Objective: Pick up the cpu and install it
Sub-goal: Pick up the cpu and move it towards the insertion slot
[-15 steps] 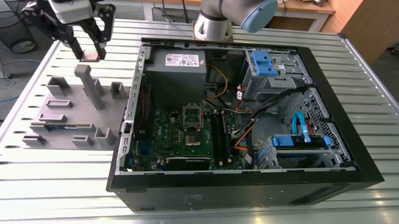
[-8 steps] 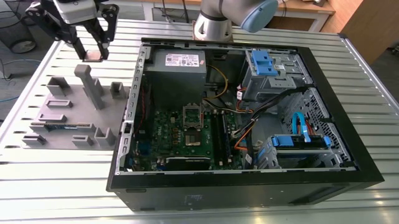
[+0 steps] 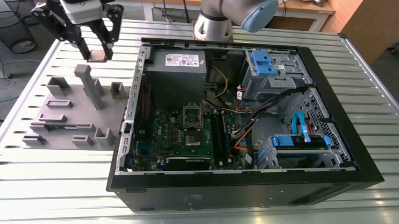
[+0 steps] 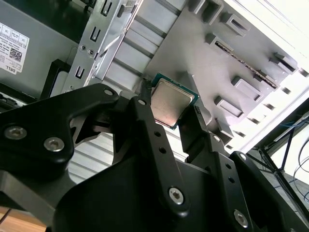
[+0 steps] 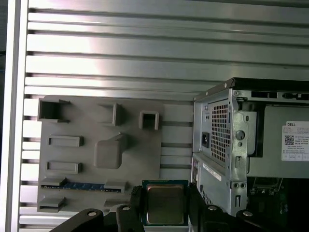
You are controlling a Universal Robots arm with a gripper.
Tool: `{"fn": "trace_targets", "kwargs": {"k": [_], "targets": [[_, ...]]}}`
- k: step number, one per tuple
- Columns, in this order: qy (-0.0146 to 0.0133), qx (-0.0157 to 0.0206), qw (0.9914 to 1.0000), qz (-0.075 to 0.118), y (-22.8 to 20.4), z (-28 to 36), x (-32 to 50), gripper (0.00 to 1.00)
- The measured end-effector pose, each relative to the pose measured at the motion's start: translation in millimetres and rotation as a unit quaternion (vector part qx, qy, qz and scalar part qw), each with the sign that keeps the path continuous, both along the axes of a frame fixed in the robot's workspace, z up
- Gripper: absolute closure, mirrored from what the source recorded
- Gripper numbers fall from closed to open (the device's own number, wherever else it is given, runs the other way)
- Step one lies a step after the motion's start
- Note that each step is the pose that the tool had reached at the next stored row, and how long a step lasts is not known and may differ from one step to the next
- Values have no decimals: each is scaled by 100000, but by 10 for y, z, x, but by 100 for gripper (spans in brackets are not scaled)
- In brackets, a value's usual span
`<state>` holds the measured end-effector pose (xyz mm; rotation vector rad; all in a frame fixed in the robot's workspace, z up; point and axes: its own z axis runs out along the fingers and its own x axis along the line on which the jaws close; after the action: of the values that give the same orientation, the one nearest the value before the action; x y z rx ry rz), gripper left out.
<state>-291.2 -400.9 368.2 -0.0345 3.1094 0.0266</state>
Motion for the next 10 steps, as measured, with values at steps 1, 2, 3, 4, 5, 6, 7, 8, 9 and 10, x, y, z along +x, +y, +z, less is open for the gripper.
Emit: {"fn": "trace_targets", "kwargs": {"k": [1,2,3,4,5,6,7,8,9,10], "targets": [[-1,0,100000,4,0,0,11,53],[1,-1,100000,4,0,0,22,53],[3,-3,100000,0,0,0,33,53],[4,-4,100000,3,0,0,44,53],[2,-3,100000,4,0,0,55,53],[1,-2,100000,3,0,0,66,53],[2,-1,100000,1,0,0,78,53],[-1,0,100000,0,0,0,90,53],[-1,0,100000,0,0,0,101,53],[-1,1,100000,-2,0,0,112,53]]}}
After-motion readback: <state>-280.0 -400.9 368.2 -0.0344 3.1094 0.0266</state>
